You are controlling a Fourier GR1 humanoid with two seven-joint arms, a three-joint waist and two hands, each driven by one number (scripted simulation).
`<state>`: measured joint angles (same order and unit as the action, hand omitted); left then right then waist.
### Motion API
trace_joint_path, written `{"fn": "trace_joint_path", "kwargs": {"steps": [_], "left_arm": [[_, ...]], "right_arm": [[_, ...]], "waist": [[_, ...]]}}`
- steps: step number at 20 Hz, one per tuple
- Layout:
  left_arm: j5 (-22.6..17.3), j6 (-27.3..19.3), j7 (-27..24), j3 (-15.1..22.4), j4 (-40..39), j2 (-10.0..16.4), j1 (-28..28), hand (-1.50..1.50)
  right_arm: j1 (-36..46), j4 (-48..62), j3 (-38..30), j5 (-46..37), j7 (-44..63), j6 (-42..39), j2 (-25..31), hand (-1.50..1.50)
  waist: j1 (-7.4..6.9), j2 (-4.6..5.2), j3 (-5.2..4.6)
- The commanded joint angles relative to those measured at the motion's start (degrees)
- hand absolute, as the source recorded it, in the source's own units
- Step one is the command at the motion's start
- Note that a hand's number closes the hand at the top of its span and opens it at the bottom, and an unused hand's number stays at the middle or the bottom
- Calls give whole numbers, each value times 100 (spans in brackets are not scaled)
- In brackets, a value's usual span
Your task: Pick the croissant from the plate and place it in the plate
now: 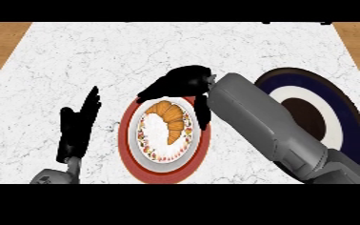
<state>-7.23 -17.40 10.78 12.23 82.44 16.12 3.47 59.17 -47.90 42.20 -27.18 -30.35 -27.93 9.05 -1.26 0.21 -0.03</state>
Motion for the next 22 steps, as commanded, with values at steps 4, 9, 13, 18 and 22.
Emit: {"fn": "trace_joint_path", "kwargs": {"steps": [4, 9, 13, 18, 22], "left_arm": [[193, -48, -96, 24, 49, -234, -188, 0], [246, -26, 370, -141, 327, -137, -25, 0], [205, 186, 131, -283, -20, -237, 114, 0], [491, 12, -128, -193, 24, -469, -193, 0], [555, 101, -44, -227, -107, -509, -34, 0]], "right_arm": [[310, 791, -37, -716, -56, -223, -541, -150], [-87, 1100, -20, -1212, -212, 183, -814, -150], [237, 1244, -173, -1193, -206, -27, -892, -150], [-10, 1155, -173, -1545, -247, -44, -901, -150], [221, 1732, -245, -1461, -566, 125, -903, -150]], "waist": [[40, -5, 2], [60, -13, 4], [18, 4, 2], [51, -13, 3], [-16, 11, 2]]}}
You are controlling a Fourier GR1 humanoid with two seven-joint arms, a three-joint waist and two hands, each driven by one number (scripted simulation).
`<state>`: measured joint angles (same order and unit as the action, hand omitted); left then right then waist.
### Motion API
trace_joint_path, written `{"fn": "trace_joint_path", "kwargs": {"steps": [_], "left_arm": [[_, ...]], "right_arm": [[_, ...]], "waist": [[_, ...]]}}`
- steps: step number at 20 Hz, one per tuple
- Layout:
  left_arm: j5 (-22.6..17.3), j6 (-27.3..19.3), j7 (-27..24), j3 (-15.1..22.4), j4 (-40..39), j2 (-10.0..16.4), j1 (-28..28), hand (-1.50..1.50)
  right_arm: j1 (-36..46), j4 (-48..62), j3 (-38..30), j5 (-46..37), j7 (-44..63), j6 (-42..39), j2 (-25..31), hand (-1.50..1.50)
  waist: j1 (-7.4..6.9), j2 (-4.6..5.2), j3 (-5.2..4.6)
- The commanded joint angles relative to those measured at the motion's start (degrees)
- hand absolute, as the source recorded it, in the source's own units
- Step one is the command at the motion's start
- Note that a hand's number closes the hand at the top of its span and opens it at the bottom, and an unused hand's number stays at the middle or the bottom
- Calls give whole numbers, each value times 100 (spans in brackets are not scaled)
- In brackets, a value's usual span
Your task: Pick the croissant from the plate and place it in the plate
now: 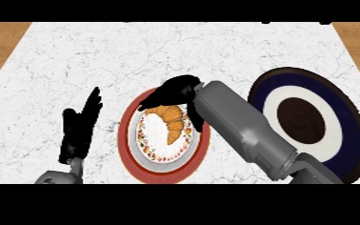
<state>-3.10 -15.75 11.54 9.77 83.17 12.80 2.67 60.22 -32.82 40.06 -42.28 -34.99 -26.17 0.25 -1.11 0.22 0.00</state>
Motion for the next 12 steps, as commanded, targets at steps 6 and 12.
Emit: {"fn": "trace_joint_path", "kwargs": {"steps": [6, 12], "left_arm": [[-49, 356, -25, -305, -31, 80, -11, 0], [87, 315, 125, -227, 160, -11, -80, 0]], "right_arm": [[-279, -95, 220, -87, 23, 133, -25, -150], [192, 247, 267, 19, -330, 398, -25, 150]], "waist": [[5, -5, -1], [-79, 8, 1]]}}
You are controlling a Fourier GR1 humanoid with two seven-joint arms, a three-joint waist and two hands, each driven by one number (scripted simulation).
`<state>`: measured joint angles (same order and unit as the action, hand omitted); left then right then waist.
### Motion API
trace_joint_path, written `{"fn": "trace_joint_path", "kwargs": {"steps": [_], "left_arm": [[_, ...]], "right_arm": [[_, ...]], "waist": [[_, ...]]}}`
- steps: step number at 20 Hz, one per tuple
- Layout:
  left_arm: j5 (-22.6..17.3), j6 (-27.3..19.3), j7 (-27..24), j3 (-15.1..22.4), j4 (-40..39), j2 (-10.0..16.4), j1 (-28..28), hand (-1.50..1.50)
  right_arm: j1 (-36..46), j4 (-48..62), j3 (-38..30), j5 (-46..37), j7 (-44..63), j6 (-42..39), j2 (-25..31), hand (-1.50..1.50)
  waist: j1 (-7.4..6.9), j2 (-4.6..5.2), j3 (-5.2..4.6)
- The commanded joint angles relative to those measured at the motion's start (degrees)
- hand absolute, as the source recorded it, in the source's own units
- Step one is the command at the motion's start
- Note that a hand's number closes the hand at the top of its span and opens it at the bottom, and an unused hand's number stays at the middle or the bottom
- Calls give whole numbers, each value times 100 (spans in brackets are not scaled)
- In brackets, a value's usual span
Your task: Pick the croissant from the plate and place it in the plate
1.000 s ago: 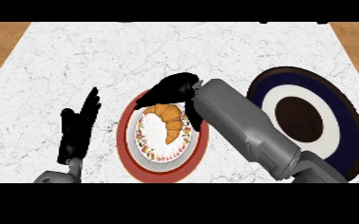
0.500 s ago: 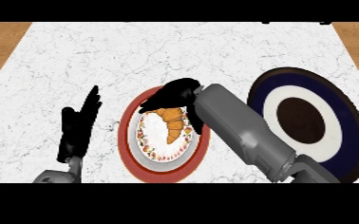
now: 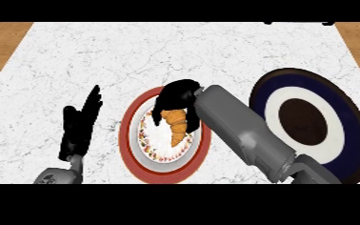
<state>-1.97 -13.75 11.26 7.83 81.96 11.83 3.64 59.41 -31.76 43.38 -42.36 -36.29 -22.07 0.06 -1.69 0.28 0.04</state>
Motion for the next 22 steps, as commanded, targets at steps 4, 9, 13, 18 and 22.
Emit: {"fn": "trace_joint_path", "kwargs": {"steps": [4, 9, 13, 18, 22], "left_arm": [[115, 35, 283, -68, 173, -22, 138, 0], [260, -34, 126, 89, 263, -149, -193, 0], [99, -77, 148, -221, 147, -19, -183, 0], [117, -274, 116, -333, 114, -56, -469, 0], [0, -171, 216, -500, 163, 109, -477, 0]], "right_arm": [[29, -207, 49, 162, -66, 320, -6, 150], [-328, -209, 158, 278, 258, 1418, -6, 150], [-592, -13, -652, 278, 1997, 2274, 164, 150], [-1106, -53, -1210, 186, 3610, 3732, 749, 150], [-1398, -1040, -1059, -172, 4382, 4490, 664, 150]], "waist": [[13, 1, -3], [-35, 6, -2], [423, -125, -2], [884, -301, -8], [881, -333, -16]]}}
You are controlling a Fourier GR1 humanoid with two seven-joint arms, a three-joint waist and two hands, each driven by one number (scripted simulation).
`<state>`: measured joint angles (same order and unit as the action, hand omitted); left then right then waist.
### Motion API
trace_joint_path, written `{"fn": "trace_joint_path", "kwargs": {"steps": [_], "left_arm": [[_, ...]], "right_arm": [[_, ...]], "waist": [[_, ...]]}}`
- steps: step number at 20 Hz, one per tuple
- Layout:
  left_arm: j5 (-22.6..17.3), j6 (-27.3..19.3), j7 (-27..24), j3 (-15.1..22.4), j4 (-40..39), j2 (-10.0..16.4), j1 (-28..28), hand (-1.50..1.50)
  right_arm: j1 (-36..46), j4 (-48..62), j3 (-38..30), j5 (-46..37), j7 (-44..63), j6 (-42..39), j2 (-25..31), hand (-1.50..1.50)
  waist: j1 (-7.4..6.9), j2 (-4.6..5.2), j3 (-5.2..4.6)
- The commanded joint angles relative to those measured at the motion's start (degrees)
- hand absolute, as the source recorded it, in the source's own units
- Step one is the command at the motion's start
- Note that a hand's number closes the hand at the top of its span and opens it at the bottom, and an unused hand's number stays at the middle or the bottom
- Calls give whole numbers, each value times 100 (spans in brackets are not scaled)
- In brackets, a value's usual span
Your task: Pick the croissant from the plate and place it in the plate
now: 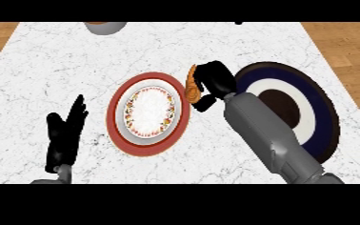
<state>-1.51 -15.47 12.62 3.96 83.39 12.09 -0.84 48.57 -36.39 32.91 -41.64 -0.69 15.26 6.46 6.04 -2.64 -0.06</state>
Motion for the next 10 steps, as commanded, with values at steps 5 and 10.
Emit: {"fn": "trace_joint_path", "kwargs": {"steps": [5, 10], "left_arm": [[-47, -40, -25, -120, 65, 37, -220, 0], [-70, 31, -118, -128, 127, 66, -345, 0]], "right_arm": [[-437, -1801, -246, -594, 1676, 1574, 377, 150], [-1183, -3017, -127, -1267, 2918, 1696, 660, 150]], "waist": [[197, -77, -5], [132, -24, -12]]}}
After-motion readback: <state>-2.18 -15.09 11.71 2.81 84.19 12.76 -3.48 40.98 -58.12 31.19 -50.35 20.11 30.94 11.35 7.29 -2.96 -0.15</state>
